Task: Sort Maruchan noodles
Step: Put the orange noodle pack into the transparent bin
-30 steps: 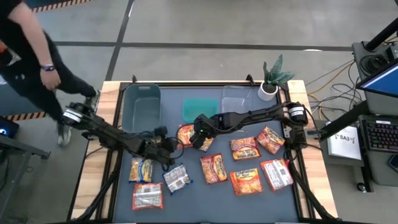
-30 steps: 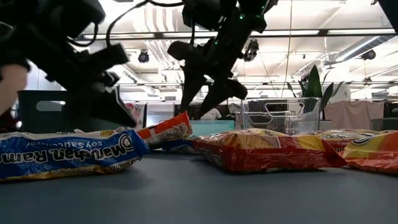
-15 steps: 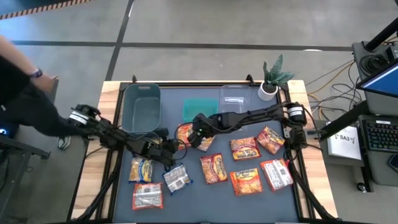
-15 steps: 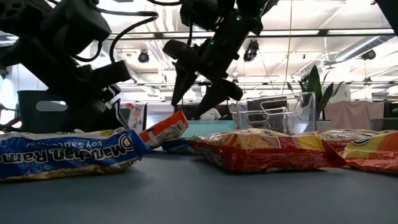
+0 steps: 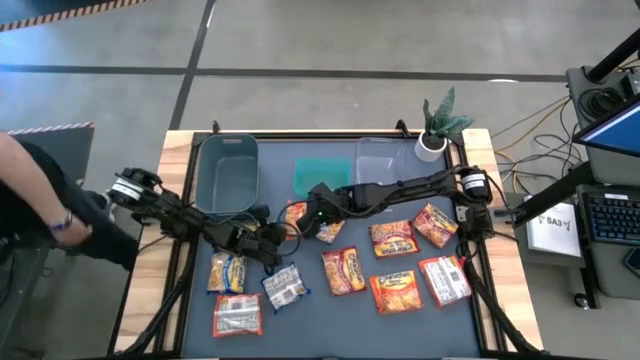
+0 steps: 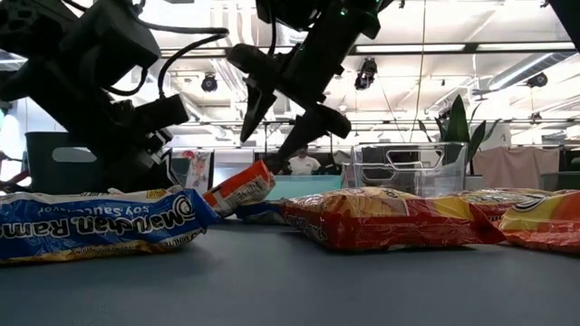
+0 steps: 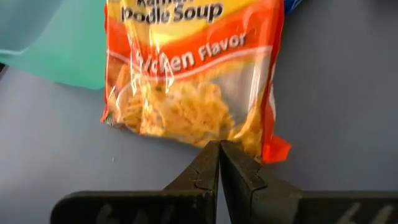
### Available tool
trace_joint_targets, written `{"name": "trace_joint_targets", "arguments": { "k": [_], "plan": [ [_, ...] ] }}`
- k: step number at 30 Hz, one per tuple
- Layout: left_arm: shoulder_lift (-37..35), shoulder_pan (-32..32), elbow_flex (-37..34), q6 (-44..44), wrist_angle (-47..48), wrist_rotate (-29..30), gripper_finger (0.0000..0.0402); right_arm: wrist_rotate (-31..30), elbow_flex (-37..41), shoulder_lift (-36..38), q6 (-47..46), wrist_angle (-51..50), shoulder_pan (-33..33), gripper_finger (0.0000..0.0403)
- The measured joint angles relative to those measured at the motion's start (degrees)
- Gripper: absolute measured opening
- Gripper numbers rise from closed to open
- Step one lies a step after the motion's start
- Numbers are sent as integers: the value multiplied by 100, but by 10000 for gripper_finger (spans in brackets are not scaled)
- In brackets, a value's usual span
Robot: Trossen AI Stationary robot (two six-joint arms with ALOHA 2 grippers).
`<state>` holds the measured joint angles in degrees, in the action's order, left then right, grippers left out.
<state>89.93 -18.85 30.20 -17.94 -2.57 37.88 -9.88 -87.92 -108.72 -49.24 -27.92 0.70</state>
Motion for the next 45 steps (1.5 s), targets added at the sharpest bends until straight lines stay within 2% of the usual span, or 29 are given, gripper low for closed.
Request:
{"name": "trace_joint_targets", "arguments": {
  "k": [9,16,29,39,45],
  "plan": [
    [2,0,-77,-60,-71,-5,0,-64,9,-487,-122,97,3,281],
    [2,0,-78,-60,-141,-8,0,-73,9,-545,-50,716,3,268],
    [2,-7,-82,-60,-155,-32,0,-23,11,-834,-27,1029,-12,202],
    [2,-30,-76,-84,-197,-34,0,65,-9,-737,117,1110,-10,102],
    [-98,-166,54,-51,-196,70,0,181,2,-584,272,951,6,92]
  ]
}}
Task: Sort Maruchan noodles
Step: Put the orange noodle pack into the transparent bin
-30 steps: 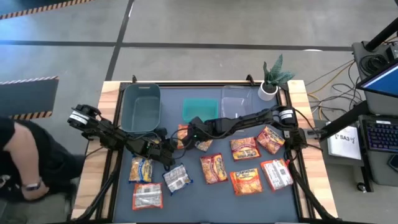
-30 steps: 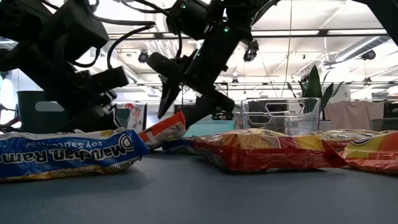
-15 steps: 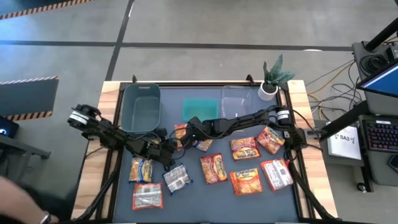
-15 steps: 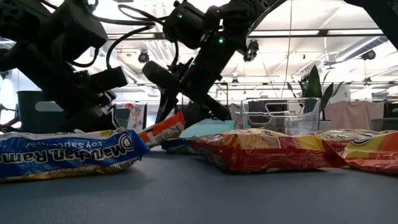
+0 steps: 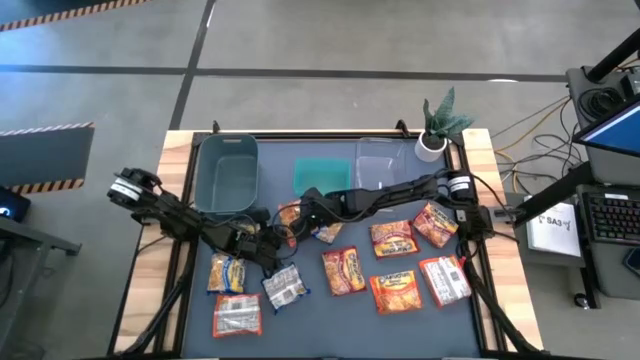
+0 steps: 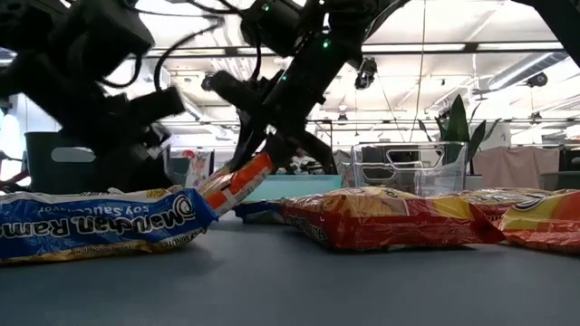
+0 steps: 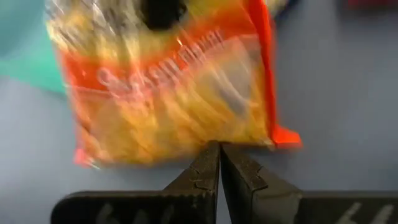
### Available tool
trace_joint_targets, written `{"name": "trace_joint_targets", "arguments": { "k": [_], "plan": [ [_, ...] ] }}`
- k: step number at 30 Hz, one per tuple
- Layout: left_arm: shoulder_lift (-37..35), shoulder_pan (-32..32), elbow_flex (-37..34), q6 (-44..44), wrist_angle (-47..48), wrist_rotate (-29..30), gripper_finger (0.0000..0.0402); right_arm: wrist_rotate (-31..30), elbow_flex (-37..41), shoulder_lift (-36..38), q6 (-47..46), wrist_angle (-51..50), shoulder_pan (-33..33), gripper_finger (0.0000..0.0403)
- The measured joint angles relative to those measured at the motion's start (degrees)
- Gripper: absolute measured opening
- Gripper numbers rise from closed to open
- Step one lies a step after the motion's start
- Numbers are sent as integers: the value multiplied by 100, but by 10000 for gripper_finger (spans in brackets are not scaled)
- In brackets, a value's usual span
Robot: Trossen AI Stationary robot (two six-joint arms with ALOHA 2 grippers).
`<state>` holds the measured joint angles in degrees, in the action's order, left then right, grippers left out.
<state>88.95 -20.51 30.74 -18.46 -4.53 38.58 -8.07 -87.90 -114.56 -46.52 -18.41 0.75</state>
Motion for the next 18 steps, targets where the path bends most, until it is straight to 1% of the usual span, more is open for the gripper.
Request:
{"name": "trace_joint_targets", "arguments": {
  "k": [6,8,11,14,18],
  "plan": [
    [-647,-125,57,123,245,579,0,16,7,306,144,-128,22,90],
    [-980,-123,70,269,216,659,0,-14,7,408,193,-154,18,87],
    [-1469,-127,61,488,421,686,0,-55,7,576,301,-312,15,76],
    [-2031,-173,61,711,548,915,0,-60,7,755,400,-382,15,66],
    [-2696,-228,59,1150,562,1170,0,-77,7,937,540,-686,-19,64]
  ]
}}
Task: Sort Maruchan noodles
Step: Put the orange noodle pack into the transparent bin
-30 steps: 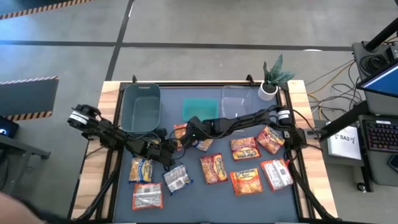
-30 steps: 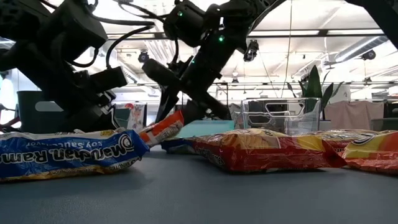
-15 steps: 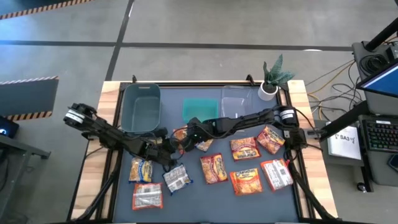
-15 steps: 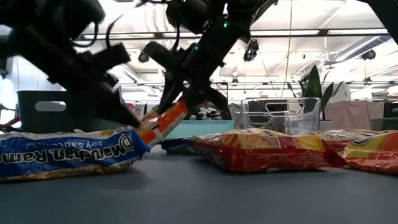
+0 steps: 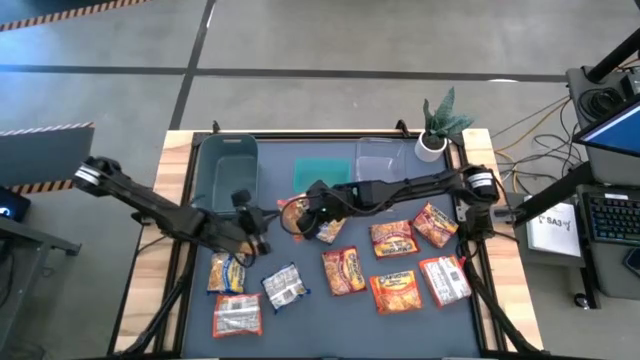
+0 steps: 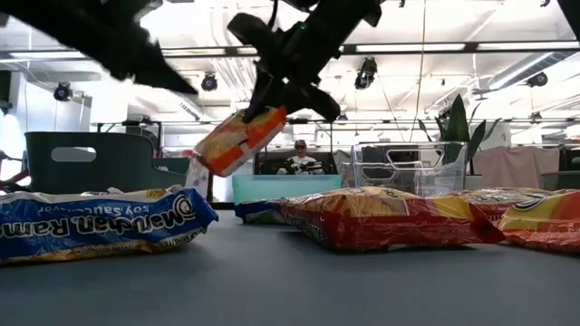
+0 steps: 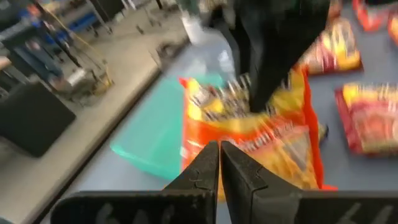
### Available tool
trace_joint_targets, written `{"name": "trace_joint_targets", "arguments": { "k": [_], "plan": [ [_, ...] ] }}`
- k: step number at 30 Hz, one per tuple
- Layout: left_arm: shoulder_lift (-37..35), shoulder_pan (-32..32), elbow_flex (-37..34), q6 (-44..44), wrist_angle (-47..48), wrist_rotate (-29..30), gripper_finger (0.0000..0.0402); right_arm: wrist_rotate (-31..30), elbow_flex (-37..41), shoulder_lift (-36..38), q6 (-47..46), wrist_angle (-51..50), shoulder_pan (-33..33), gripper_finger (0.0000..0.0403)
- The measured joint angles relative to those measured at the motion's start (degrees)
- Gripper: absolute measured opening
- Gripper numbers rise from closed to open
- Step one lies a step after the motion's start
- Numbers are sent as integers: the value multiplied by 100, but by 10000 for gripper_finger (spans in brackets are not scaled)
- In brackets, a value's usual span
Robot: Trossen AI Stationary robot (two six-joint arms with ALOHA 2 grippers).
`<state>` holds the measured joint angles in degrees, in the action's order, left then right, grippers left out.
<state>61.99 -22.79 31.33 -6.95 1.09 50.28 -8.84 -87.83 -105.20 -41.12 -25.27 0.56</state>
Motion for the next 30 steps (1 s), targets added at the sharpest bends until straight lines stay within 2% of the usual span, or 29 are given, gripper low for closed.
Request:
{"name": "trace_joint_targets", "arguments": {
  "k": [9,16,20,27,30],
  "plan": [
    [-902,-4,0,707,-7,57,0,-27,0,739,121,-1077,-363,64],
    [-1028,-4,0,871,-21,38,0,-210,0,1637,54,-2420,-979,64],
    [-977,-4,0,924,-18,35,0,-585,-2,1951,-216,-3558,-1368,64],
    [-943,-4,-2,926,-25,35,0,-1032,-2,1977,-534,-4908,-1850,64],
    [-943,1,-2,924,-27,35,0,-1224,10,1798,-398,-5069,-1978,64]
  ]
}}
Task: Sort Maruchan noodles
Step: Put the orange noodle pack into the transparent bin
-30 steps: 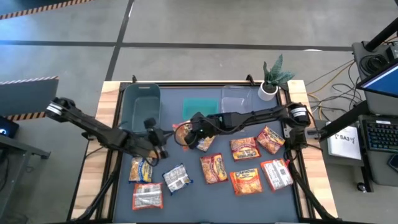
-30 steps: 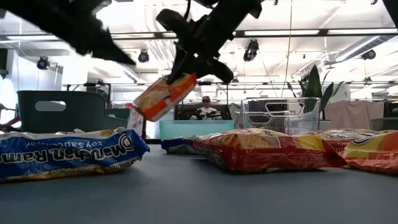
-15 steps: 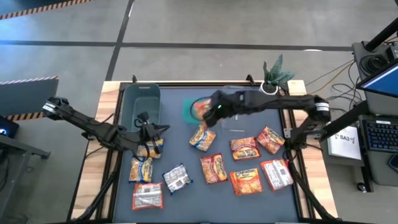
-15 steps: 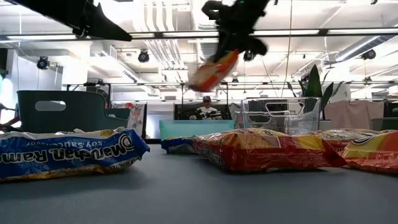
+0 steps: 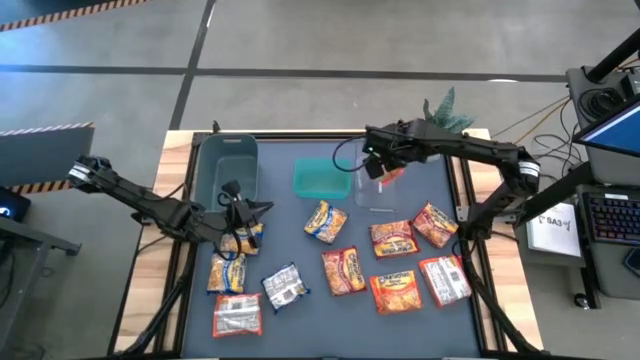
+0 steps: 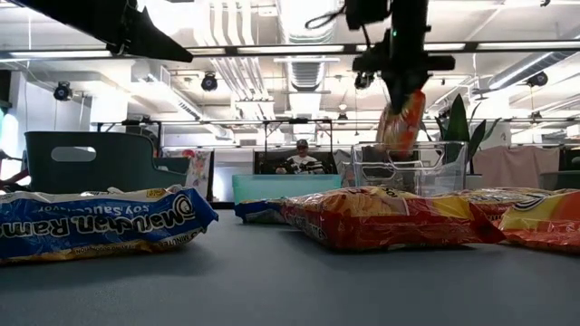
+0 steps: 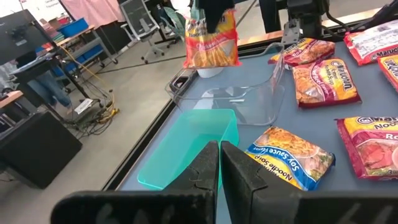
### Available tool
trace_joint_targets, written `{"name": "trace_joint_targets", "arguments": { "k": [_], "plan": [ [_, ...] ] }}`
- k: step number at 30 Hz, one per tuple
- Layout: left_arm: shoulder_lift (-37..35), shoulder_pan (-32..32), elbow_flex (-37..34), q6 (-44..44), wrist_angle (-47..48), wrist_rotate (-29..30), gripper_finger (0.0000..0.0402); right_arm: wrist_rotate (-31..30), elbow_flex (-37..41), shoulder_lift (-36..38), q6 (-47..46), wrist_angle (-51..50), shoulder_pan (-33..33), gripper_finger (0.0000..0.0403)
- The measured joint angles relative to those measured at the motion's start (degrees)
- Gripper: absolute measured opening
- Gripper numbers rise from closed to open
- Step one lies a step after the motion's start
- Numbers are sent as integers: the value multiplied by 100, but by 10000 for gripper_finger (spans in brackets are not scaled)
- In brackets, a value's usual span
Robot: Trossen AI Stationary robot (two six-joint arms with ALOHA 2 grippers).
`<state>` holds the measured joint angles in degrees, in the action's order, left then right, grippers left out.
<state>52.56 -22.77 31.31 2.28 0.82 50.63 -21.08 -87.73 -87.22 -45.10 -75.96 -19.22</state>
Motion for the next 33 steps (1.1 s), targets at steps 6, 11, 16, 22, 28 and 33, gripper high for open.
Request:
{"name": "trace_joint_targets", "arguments": {
  "k": [6,11,16,22,28,33],
  "plan": [
    [4,1,-2,13,0,0,0,-70,14,-566,2104,115,-128,64],
    [7,1,-2,14,2,0,0,-345,22,-963,3967,380,-135,64],
    [7,1,-4,7,2,0,0,-253,22,-1151,5479,1010,-181,64],
    [7,-1,-4,-39,4,-17,0,-77,20,-1235,6367,1237,-397,64],
    [7,-1,-4,-39,2,-17,0,330,51,-1238,6579,1418,-667,64],
    [7,-1,-4,-39,3,-17,0,718,53,-1255,7037,1508,-814,73]
  ]
}}
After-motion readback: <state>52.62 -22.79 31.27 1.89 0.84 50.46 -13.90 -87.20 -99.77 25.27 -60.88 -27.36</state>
